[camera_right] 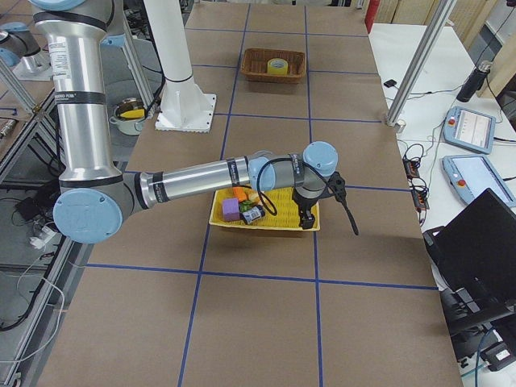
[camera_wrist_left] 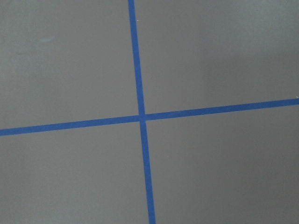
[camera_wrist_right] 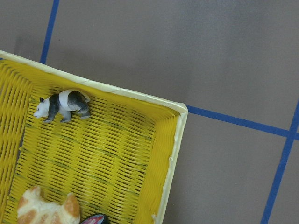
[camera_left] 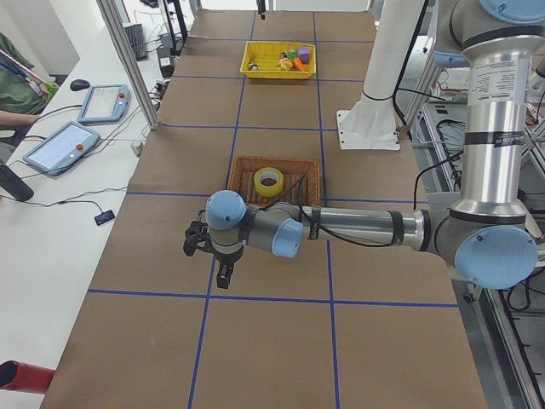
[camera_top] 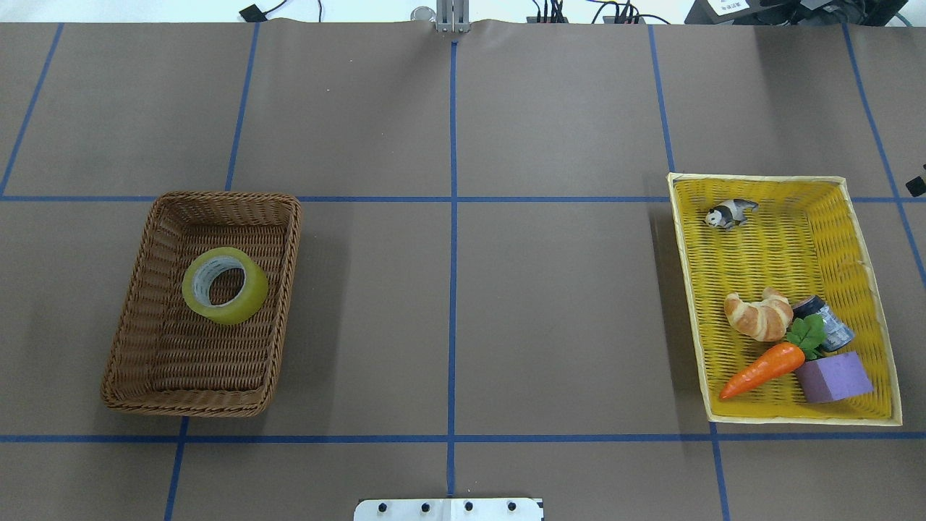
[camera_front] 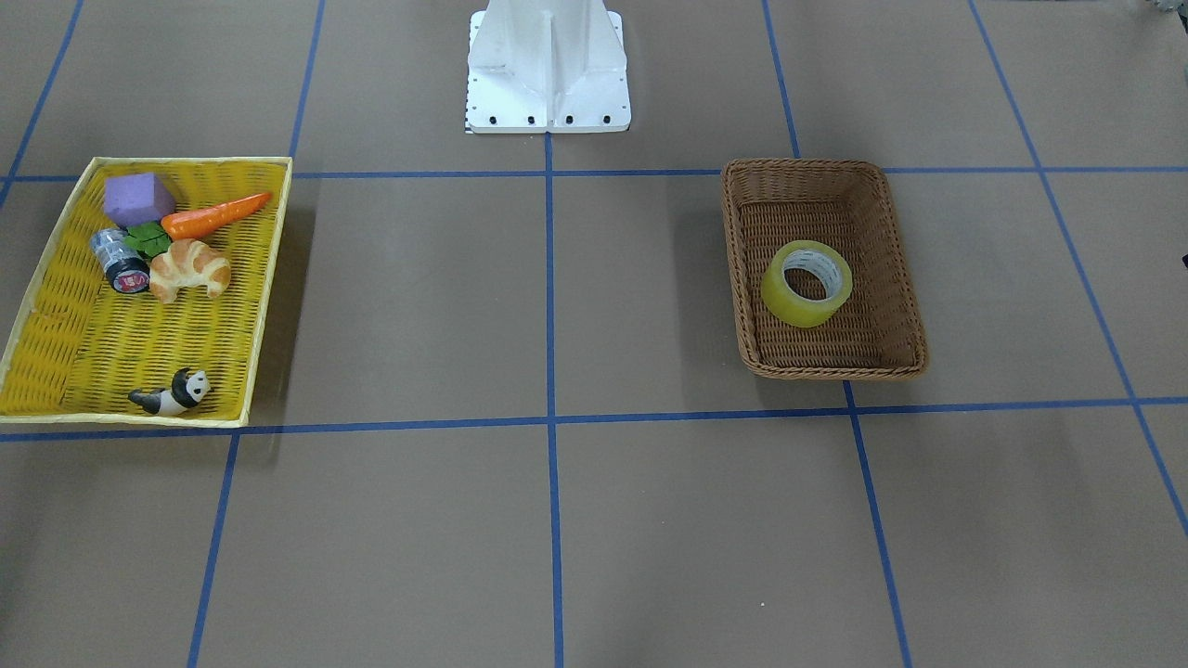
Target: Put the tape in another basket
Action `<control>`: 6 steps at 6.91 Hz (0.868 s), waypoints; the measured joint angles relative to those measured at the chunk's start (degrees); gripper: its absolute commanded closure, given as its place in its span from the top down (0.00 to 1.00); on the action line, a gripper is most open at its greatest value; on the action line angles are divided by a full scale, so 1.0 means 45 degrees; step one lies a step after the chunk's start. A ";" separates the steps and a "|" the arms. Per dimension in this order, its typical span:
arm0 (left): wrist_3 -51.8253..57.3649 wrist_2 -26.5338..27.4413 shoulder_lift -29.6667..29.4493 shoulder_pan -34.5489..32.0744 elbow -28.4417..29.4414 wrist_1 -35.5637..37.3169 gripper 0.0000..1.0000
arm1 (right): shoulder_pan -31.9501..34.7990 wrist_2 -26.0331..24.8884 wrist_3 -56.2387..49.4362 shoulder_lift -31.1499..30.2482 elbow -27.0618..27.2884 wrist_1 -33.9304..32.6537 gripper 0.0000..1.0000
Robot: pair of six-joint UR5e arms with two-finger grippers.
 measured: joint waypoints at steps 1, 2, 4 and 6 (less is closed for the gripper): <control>0.0000 -0.0042 0.0021 -0.0024 -0.0192 0.0056 0.98 | 0.0204 -0.0034 -0.0011 -0.0054 0.0072 -0.0005 1.00; 0.0000 -0.0055 0.0034 -0.0052 -0.0290 0.0094 0.98 | 0.0381 -0.0078 -0.0016 -0.0103 0.0097 -0.0003 1.00; 0.0000 -0.0061 0.0043 -0.0131 -0.0344 0.0113 0.98 | 0.0584 -0.0130 -0.0032 -0.0174 0.0096 0.0010 1.00; 0.0000 -0.0061 0.0045 -0.0257 -0.0383 0.0129 0.98 | 0.0651 -0.0144 -0.0038 -0.0204 0.0100 0.0012 1.00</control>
